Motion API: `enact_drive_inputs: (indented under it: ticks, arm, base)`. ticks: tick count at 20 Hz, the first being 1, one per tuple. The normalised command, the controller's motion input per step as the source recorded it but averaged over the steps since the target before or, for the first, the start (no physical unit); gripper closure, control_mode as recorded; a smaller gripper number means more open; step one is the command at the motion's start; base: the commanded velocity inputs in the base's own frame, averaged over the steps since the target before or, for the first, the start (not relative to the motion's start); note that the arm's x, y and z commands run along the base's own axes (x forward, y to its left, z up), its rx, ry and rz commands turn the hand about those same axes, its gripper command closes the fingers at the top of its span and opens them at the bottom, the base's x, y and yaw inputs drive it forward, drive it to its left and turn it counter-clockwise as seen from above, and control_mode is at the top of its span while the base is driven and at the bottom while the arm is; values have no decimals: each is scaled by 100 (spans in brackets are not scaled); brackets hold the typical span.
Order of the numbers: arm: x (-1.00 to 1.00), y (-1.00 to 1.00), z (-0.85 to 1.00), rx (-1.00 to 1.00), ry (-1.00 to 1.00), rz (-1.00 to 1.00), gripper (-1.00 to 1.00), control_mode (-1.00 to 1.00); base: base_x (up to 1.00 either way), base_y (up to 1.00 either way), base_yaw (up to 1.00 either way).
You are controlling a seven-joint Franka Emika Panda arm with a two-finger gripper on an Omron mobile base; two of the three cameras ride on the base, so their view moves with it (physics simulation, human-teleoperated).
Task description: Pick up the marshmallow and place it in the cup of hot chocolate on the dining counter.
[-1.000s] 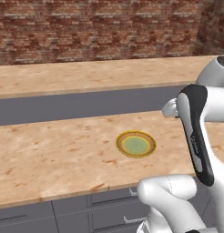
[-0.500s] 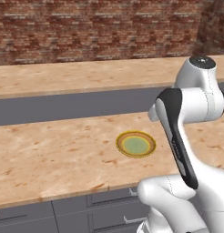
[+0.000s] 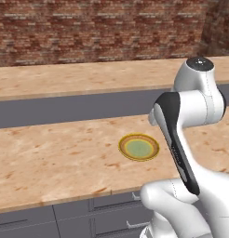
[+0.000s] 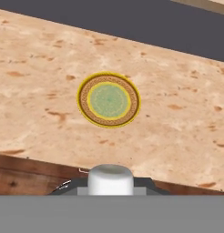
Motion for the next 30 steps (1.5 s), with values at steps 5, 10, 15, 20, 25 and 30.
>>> enact_drive_inputs:
  ticks: [5,10,15,20,25,30]
  arm:
    - [0,0,0,0,0,0,100,100]
    - [0,0,0,0,0,0,100,100]
    - [0,0,0,0,0,0,100,100]
    - [0,0,0,0,0,0,100,100]
    - [0,0,0,0,0,0,100,100]
    - [0,0,0,0,0,0,100,100]
  base:
    - [-11,6,11]
    - [-40,13,34]
    - [-38,16,49]
    - [-59,4,57]
    - [-83,0,52]
    - [-81,3,51]
